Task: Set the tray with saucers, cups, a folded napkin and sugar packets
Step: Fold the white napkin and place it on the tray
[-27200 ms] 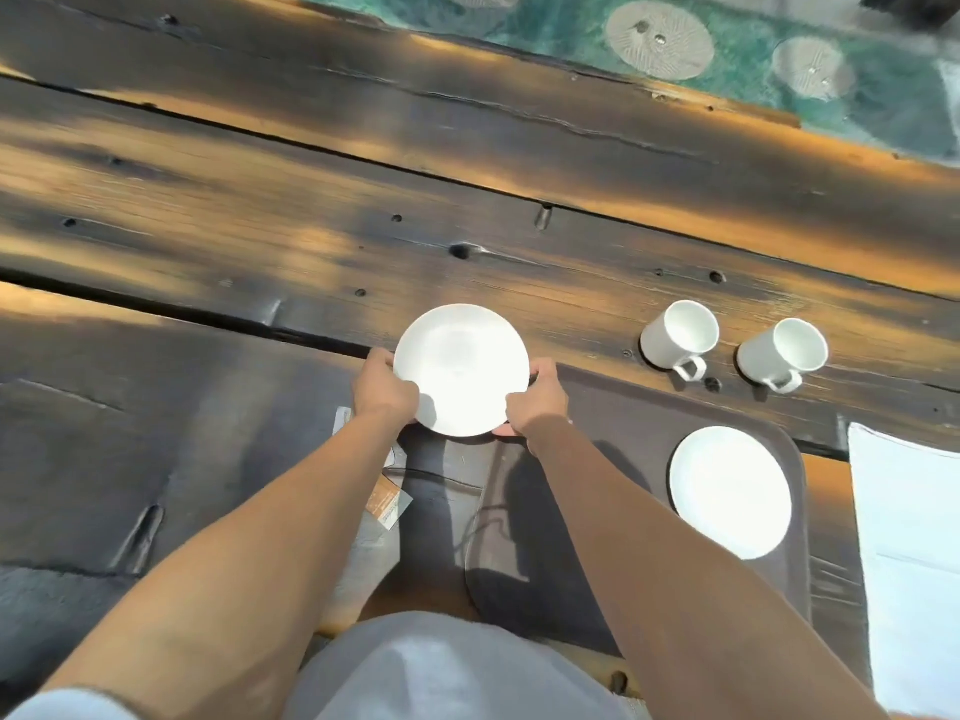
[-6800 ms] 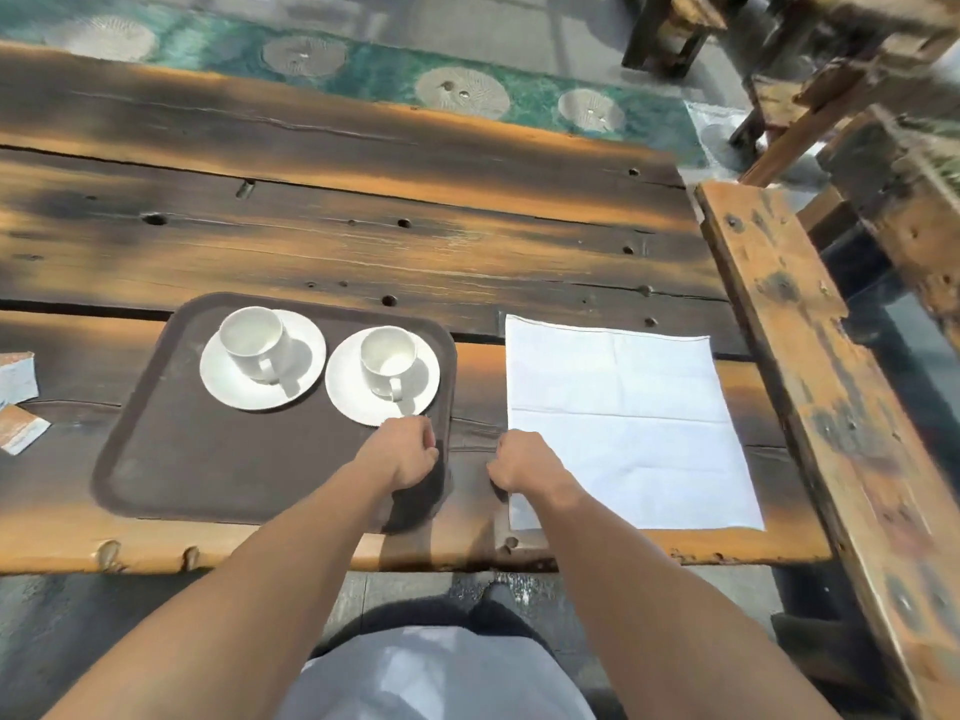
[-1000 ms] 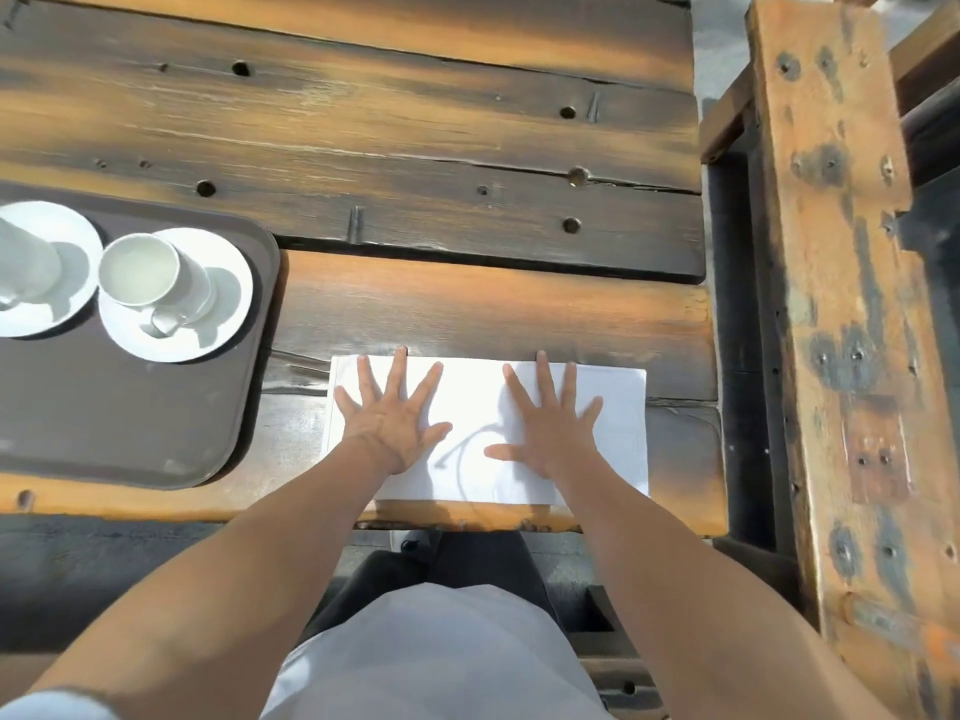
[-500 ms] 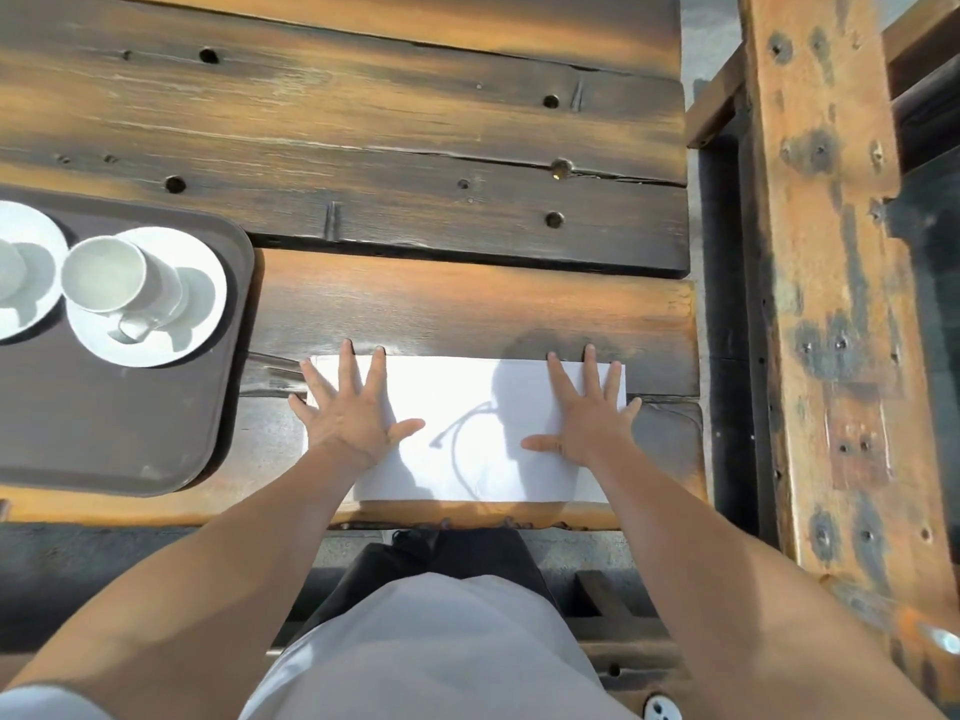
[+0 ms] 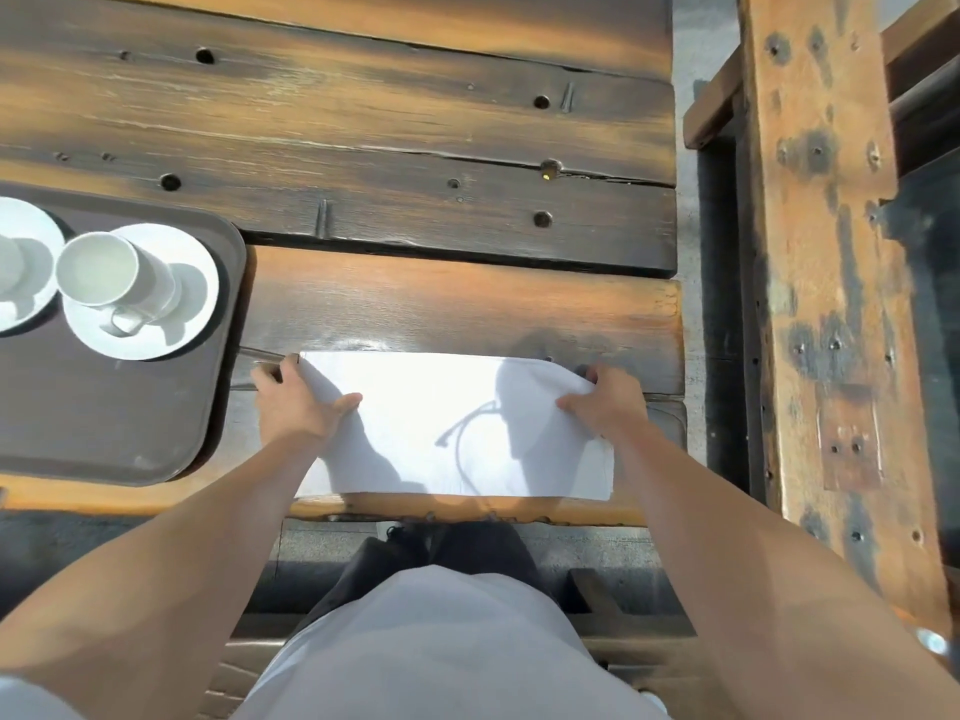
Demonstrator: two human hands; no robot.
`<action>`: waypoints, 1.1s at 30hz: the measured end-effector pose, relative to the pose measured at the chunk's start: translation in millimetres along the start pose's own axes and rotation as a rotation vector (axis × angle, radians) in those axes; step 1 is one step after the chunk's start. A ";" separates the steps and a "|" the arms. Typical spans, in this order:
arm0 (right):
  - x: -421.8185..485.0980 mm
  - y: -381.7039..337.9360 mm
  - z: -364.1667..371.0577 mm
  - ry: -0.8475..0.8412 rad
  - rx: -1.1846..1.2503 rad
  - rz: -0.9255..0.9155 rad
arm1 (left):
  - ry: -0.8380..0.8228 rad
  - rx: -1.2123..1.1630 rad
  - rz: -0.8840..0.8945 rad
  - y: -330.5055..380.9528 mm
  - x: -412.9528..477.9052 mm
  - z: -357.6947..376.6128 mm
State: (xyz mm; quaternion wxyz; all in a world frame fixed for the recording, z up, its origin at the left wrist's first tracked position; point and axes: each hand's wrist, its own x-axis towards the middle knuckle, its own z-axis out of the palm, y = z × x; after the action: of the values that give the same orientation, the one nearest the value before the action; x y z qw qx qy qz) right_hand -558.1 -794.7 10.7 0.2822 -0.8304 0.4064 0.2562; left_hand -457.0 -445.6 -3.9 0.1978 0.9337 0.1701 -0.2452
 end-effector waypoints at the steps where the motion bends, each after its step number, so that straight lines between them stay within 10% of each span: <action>1: -3.1 -1.8 -1.2 -0.035 0.021 0.014 | 0.012 0.014 -0.021 1.7 -1.1 0.9; 15: -40.0 -79.9 -10.6 -0.452 0.320 0.056 | -0.040 -0.203 -0.358 -19.8 -8.8 0.8; 24: -65.0 -148.4 40.5 -0.375 0.359 -0.085 | -0.124 -0.437 -0.242 -51.5 -1.6 -22.6; 29: -78.9 -183.2 62.9 -0.386 0.252 -0.159 | 0.183 -0.355 0.084 -49.6 -24.9 -35.5; 33: -90.2 -205.5 73.1 -0.445 0.249 -0.114 | -0.268 -0.617 0.182 -47.9 -55.6 -26.0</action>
State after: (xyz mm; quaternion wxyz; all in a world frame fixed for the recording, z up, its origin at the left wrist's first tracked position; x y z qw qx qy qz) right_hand -452.6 -592.5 71.4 0.4789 -0.7340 0.3151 0.3641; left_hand -512.4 -404.8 32.4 0.5124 0.8007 0.1250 -0.2840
